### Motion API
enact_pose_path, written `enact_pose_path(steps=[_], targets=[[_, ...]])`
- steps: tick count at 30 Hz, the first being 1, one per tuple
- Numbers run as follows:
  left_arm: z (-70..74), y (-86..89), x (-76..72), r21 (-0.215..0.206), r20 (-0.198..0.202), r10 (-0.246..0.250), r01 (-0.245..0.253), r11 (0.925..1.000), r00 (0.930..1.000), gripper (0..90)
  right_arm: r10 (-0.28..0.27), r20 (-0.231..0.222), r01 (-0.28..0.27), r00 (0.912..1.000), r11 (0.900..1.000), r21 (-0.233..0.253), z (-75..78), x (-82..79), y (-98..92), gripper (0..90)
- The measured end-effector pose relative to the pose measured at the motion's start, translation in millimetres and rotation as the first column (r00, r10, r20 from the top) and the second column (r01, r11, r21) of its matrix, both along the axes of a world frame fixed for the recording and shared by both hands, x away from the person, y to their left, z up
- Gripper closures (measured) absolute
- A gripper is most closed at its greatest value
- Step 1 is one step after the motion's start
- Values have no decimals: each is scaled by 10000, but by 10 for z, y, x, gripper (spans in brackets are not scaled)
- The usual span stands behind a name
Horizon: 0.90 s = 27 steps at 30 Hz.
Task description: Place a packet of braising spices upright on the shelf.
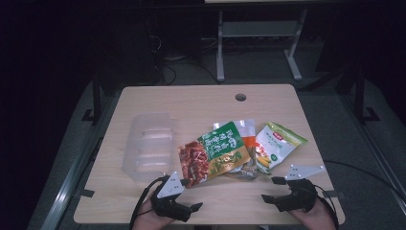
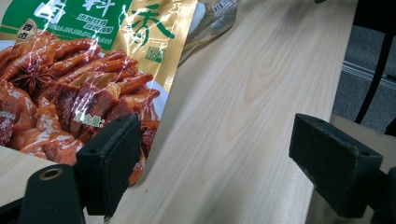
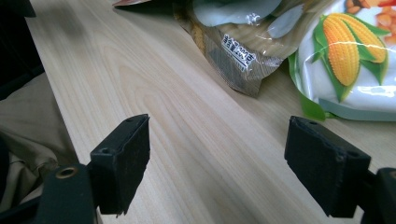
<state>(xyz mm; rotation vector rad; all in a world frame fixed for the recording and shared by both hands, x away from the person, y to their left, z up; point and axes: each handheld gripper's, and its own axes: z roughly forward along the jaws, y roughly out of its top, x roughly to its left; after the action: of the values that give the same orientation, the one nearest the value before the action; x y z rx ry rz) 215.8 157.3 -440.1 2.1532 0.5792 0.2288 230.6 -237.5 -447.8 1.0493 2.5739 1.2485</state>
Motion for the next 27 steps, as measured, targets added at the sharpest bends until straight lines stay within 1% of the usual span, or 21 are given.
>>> enact_pose_path(steps=[2, 6, 8, 9, 10, 11, 13, 15, 20, 21, 22, 23, 25, 26, 27], targets=[[-1, -2, 6, 26, 2, -46, 46, 10000, 10000, 165, 52, 83, -52, 10000, 10000, -31, 2, 4, 5, 225], [2, -2, 0, 30, 33, -28, 28, 10000, 10000, 164, -27, -45, 27, 10000, 10000, -51, 15, 4, 24, 225], [6, 0, -6, 21, 39, -21, 21, 10000, 10000, 165, -31, -10, 31, 10000, 10000, -65, 15, 5, 26, 225], [11, 7, -14, 19, 122, -50, 50, 10000, 9999, 165, -94, 22, 94, 10000, 10000, 15, 21, -1, 33, 225], [9, 8, -17, 13, 121, -44, 44, 10000, 9999, 165, -171, -120, 172, 9998, 9998, 64, 35, -9, 42, 225], [9, 8, -17, 13, 121, -44, 44, 10000, 9999, 165, -145, 37, 144, 9999, 9998, 124, 35, -7, 45, 225], [12, 9, -17, 61, 139, -94, 93, 9999, 9999, 165, -176, 16, 176, 9998, 9997, 143, 47, -7, 53, 225], [18, 13, -20, -6, 153, -46, 46, 10000, 9999, 165, -244, 21, 244, 9997, 9995, 206, 73, -4, 95, 228], [21, 19, -14, -6, 164, -11, 11, 10000, 9999, 165, -226, -3, 226, 9997, 9987, 452, 89, 39, 191, 234], [24, 22, -12, -25, 172, 12, -11, 10000, 9999, 165, -199, 2, 198, 9998, 9985, 515, 106, 70, 252, 236], [29, 30, -6, -13, 216, 19, -19, 10000, 9998, 165, -199, 2, 198, 9998, 9985, 515, 106, 70, 252, 236], [33, 37, -3, -37, 212, 54, -53, 10000, 9998, 165, -170, 13, 169, 9999, 9985, 529, 114, 105, 317, 236], [37, 51, 3, -105, 202, 124, -122, 9999, 9997, 165, -225, -103, 230, 9997, 9984, 515, 113, 135, 381, 236], [38, 58, 7, -120, 219, 141, -138, 9998, 9997, 165, -225, -103, 230, 9997, 9984, 515, 113, 135, 381, 236], [39, 63, 10, -127, 213, 156, -153, 9998, 9997, 165, -260, -230, 272, 9994, 9984, 505, 111, 147, 410, 237]])
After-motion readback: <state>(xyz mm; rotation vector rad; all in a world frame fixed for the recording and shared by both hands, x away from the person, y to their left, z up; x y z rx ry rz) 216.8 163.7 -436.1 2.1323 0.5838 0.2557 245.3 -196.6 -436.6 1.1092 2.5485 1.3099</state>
